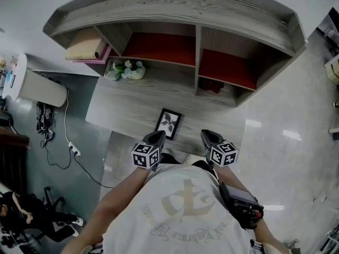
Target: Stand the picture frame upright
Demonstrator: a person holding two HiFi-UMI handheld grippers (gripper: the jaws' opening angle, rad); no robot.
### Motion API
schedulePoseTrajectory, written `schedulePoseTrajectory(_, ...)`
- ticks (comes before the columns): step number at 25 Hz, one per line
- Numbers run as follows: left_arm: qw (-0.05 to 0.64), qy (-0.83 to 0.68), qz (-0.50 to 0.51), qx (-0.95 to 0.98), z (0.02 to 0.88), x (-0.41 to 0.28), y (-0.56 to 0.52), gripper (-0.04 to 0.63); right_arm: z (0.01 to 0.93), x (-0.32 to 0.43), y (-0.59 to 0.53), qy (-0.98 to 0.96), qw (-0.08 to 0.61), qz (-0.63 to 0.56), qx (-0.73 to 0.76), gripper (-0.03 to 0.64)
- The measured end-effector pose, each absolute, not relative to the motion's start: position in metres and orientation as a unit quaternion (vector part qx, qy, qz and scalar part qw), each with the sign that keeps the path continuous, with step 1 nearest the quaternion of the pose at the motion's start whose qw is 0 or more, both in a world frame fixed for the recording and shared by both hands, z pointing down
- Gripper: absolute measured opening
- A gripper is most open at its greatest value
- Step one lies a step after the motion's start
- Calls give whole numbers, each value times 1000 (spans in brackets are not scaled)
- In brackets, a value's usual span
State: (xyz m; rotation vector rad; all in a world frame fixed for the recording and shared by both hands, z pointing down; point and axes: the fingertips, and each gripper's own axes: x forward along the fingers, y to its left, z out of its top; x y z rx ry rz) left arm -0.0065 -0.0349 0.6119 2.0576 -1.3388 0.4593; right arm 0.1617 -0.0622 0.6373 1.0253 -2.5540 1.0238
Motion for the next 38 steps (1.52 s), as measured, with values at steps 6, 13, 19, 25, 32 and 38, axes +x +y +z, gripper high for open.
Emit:
schedulePoseTrajectory(6,335,-512,182,770,626,-22,-29,9,643,138,-58,-869,117,360,319,5)
schedulePoseTrajectory(13,344,-505,186,770,637,-44,-45,9,651,107,-61,-863,138,382,300,5)
schedulePoseTrajectory(19,366,-486,198,768,656,-64,-61,9,664,79,-70,-850,172,400,296,6)
schedulePoseTrajectory(25,408,-442,223,767,687,-73,-72,81,684,52,-68,-832,226,424,278,46)
schedulePoseTrajectory(32,417,-408,264,768,717,-81,-85,118,700,31,-82,-809,250,443,296,86)
schedulePoseTrajectory(38,411,-376,310,770,737,-81,-89,142,723,21,-84,-784,285,459,304,137)
